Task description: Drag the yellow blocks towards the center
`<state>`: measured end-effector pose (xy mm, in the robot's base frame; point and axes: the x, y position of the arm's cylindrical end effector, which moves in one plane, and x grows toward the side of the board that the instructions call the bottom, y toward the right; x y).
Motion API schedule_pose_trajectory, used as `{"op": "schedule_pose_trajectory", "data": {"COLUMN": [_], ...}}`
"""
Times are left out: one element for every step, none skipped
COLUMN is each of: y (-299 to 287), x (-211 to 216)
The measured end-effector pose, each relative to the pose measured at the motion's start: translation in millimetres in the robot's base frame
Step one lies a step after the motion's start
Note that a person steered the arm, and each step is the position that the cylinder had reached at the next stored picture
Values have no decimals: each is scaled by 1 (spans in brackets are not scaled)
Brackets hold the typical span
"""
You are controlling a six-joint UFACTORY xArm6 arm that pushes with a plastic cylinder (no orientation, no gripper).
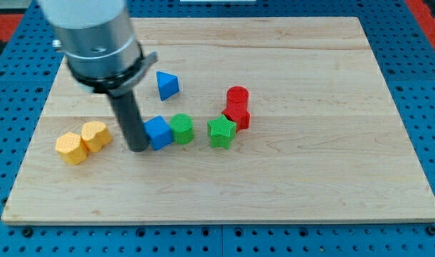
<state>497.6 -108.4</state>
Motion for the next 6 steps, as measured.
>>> {"op": "schedule_pose_trajectory", "data": {"y": [34, 39, 26, -62, -138, -147], "x": [-12, -10, 52, 90, 94, 75]}}
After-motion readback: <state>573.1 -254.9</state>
